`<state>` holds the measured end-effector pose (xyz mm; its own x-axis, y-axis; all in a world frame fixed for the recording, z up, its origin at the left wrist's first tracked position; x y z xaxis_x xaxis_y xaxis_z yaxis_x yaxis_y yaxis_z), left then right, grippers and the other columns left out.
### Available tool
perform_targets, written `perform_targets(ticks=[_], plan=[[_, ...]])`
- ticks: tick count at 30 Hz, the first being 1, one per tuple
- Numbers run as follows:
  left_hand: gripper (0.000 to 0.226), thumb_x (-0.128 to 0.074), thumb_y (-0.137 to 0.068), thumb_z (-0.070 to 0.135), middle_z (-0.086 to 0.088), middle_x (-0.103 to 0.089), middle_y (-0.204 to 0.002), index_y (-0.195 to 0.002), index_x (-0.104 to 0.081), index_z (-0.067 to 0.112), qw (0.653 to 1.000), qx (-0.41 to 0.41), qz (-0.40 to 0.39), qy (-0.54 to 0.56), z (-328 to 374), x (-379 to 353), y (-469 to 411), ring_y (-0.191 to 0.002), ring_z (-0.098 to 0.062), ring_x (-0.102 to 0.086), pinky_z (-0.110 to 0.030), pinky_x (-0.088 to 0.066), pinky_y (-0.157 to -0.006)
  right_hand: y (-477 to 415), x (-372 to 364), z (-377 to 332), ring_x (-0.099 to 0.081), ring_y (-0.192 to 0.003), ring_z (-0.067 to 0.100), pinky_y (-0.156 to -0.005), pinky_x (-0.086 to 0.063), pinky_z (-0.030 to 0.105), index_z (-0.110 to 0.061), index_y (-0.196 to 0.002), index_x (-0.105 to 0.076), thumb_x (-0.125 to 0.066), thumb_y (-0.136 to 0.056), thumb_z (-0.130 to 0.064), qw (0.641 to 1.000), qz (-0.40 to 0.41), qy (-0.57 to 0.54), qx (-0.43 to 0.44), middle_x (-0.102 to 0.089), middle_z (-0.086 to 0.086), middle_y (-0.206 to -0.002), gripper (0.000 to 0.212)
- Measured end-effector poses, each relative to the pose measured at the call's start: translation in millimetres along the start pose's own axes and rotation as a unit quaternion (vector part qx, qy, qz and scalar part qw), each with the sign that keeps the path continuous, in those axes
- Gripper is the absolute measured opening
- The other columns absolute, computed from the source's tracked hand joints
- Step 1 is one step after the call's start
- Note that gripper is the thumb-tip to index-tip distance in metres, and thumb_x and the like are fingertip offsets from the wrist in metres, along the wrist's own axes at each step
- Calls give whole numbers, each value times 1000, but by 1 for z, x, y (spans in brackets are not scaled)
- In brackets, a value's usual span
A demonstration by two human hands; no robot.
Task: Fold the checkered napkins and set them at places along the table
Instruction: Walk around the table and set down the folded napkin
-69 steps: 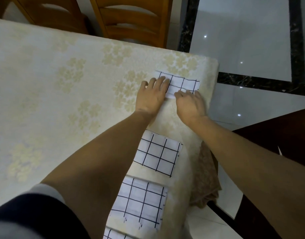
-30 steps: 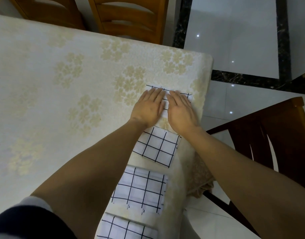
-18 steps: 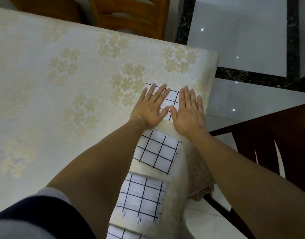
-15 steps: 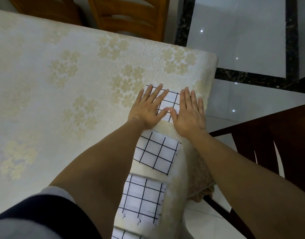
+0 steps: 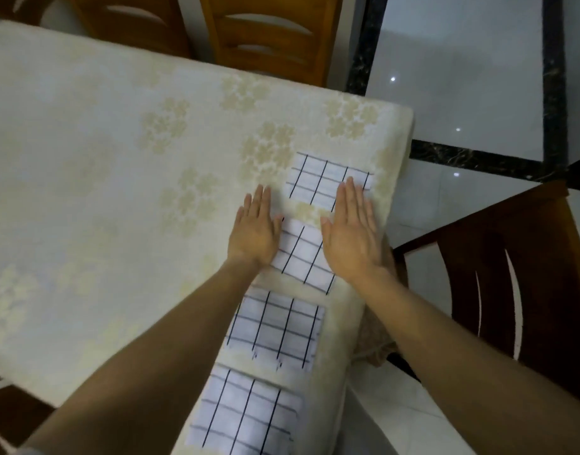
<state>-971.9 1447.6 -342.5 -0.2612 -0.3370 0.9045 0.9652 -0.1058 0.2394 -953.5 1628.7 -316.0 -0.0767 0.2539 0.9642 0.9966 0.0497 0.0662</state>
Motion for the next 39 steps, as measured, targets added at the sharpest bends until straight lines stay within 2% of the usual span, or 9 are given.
perform_targets(ticks=[5,12,20,23,26,29,31,35,39], plan=[[62,-22,-111,35,-9,8,-170,-161,3,8,996,34,-36,79,-15,-46,55,-157,-25,7,-31,7,-125,87,-72,-1,13,-155,29,-126,-5,46,1,-157,8,1,-100,-51,993,-82,-10,-87,14,20,-165,78],[62,-20,-112,32,-15,15,-168,-160,7,3,997,54,-38,44,-10,-58,45,-156,-29,13,-38,9,-125,69,-83,5,25,-151,28,-125,9,42,0,-154,20,-2,-103,-52,987,-135,52,-64,27,17,-162,76],[65,-23,-111,37,-11,15,-168,-160,9,7,996,44,-30,77,-8,-50,38,-156,-27,13,-35,9,-125,56,-74,10,23,-152,27,-126,5,45,-3,-156,16,-4,-103,-54,990,-121,55,-48,26,16,-163,76],[66,-24,-111,41,-8,11,-170,-161,5,10,995,62,5,75,-21,-29,57,-156,-23,9,-37,6,-126,82,-50,-12,14,-155,26,-127,0,44,-3,-158,7,-8,-103,-51,998,-57,-12,-24,14,15,-166,75],[65,-32,-110,37,-9,3,-170,-162,-4,8,988,110,7,111,-47,-20,94,-157,-27,3,-39,-3,-127,132,-44,-52,1,-156,30,-127,-6,45,0,-159,-6,-21,-103,-51,998,-26,-14,57,-1,19,-167,77],[60,-39,-109,35,-8,-14,-169,-161,-21,11,981,133,-14,141,-69,-26,134,-155,-29,-18,-39,-21,-123,176,-66,-74,-4,-155,33,-125,-13,52,-2,-159,-12,-31,-102,-55,991,-38,32,121,-6,18,-167,80],[60,-39,-109,37,-10,-15,-169,-160,-21,11,980,125,-47,145,-72,-39,151,-153,-32,-20,-43,-24,-122,189,-83,-74,0,-155,34,-124,-15,55,-8,-161,-9,-29,-102,-61,987,-71,49,132,-2,15,-168,82],[65,-30,-111,37,-12,11,-169,-162,-2,7,990,72,-84,91,-64,-60,159,-156,-35,9,-44,0,-126,192,-104,-64,11,-155,31,-124,-5,55,-16,-161,3,-12,-97,-76,981,-134,93,109,11,10,-168,90],[64,-28,-111,33,-9,15,-169,-161,3,8,993,74,-66,64,-66,-63,156,-155,-31,14,-40,5,-126,190,-107,-64,18,-154,29,-124,1,54,-16,-161,7,-9,-90,-84,980,-144,105,92,17,9,-167,99]])
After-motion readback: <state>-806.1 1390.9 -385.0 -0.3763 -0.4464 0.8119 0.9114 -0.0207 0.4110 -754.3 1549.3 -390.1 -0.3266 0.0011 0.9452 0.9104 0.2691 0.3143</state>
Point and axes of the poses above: each hand's wrist, its own y-axis away from the middle knuckle, its own x-axis out of the back of the hand, z = x × y, the point moved 10 cm from there along -y, towards the middle knuckle
